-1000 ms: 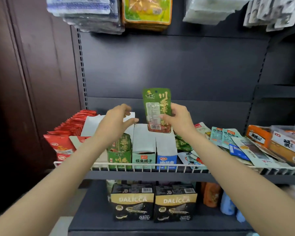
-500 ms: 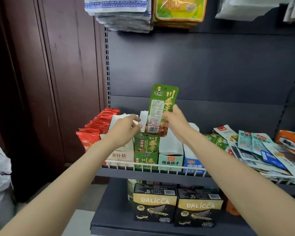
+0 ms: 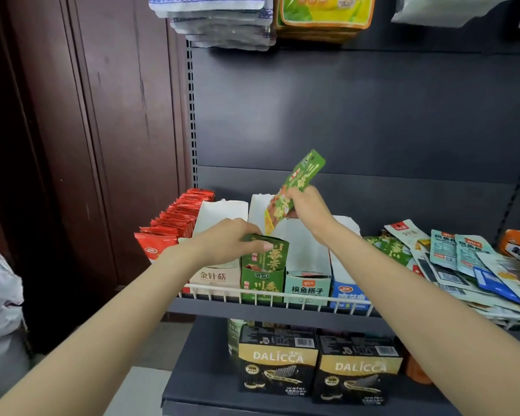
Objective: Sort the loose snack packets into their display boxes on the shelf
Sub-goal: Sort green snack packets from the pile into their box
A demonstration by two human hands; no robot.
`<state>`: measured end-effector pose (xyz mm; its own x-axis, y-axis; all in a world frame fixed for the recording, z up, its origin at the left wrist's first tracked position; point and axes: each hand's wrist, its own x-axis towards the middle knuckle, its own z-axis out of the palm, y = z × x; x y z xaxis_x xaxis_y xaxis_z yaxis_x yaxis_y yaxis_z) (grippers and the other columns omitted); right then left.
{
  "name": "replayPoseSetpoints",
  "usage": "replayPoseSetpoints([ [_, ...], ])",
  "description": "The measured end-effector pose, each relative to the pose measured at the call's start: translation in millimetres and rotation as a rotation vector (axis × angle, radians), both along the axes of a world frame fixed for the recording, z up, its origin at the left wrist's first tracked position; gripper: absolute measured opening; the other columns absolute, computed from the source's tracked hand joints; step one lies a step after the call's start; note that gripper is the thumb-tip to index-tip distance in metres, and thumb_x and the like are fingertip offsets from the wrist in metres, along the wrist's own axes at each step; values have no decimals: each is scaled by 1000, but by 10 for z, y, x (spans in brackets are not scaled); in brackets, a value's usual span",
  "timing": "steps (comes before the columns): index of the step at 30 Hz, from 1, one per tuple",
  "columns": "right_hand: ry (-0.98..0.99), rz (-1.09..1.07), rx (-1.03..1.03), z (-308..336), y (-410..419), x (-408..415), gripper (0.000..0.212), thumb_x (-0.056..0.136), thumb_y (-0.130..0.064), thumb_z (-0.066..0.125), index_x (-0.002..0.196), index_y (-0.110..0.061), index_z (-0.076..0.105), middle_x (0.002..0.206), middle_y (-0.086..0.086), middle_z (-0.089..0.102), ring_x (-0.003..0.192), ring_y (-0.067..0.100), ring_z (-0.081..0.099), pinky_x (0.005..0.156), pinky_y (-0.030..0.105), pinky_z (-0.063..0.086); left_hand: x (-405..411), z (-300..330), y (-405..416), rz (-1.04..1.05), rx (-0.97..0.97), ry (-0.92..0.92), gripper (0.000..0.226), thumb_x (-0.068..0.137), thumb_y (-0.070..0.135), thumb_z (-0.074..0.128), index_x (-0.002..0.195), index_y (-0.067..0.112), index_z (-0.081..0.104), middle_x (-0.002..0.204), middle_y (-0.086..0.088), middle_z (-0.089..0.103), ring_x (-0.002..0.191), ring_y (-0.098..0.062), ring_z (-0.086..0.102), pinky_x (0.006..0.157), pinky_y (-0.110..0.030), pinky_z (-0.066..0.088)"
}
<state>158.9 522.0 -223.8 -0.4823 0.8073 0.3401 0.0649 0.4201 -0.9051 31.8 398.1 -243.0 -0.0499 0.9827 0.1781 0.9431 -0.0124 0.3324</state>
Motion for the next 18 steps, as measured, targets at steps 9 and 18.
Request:
replayPoseSetpoints([
  [9,-91,137,38,-235,94,200,14,88,-5,62,100,-9,66,105,9,70,98,23,66,84,38,56,-29,-34,-19,-5,17,99,33,96,20,53,128,19,57,120,-3,66,108,-23,58,90,-26,42],
  [18,-374,240,96,-286,15,222,27,97,-25,49,115,-10,62,113,3,66,106,17,60,88,33,50,-8,-63,-40,-9,66,79,28,96,16,50,123,18,60,112,-5,68,102,-22,59,81,-25,42],
])
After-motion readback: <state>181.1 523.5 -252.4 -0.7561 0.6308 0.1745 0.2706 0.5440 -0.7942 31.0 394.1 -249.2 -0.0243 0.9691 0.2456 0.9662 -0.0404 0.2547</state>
